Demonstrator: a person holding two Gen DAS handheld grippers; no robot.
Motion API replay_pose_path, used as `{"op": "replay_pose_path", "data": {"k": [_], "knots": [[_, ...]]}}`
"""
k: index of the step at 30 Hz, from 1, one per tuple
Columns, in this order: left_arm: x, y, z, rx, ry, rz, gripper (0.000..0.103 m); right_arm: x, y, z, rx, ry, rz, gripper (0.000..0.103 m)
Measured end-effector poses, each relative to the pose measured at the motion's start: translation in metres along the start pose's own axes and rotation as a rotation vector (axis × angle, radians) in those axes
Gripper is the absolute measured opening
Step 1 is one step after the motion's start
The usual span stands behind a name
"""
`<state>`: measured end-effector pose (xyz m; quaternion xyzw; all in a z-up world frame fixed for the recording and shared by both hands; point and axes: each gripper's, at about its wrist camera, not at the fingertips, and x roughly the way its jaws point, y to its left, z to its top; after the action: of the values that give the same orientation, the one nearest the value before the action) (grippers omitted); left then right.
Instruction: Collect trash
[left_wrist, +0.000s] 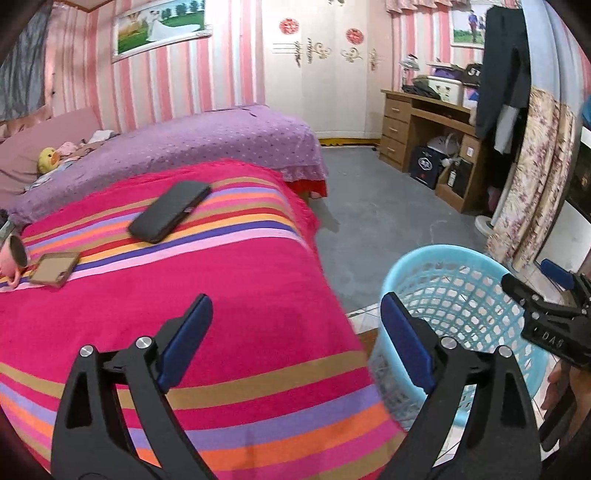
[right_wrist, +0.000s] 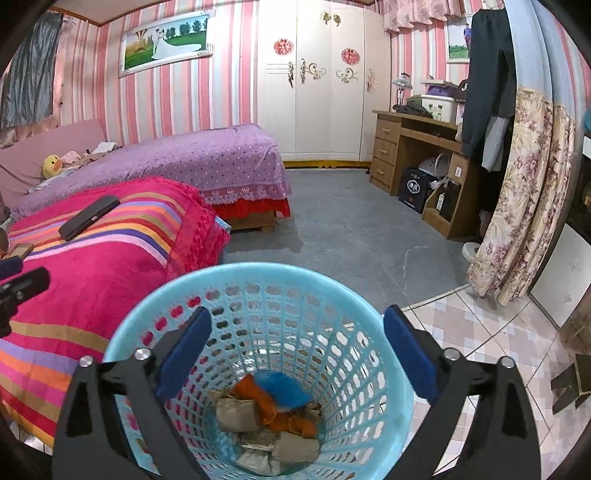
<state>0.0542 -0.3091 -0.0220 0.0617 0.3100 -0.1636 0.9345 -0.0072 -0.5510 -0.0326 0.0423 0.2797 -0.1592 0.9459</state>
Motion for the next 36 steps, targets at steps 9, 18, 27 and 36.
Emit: {"op": "replay_pose_path", "data": {"k": [9,18,27,36], "knots": [[-0.059,0.060,-0.011,-0.014,-0.047,0.072,0.089,-0.048,0.052,0.017,-0.009,-0.068,0.025,0.098],[-0.109,0.125,-0.050,-0.050,-0.060,0.118,0.094,-0.118,0.136,-0.001,-0.059,-0.152,0.107,0.098],[-0.140,0.144,-0.070,-0.037,-0.154,0.133,0.097,-0.148,0.183,-0.035,-0.113,-0.158,0.126,0.098],[-0.144,0.151,-0.077,-0.054,-0.192,0.119,0.097,-0.151,0.188,-0.039,-0.115,-0.199,0.125,0.098]]}}
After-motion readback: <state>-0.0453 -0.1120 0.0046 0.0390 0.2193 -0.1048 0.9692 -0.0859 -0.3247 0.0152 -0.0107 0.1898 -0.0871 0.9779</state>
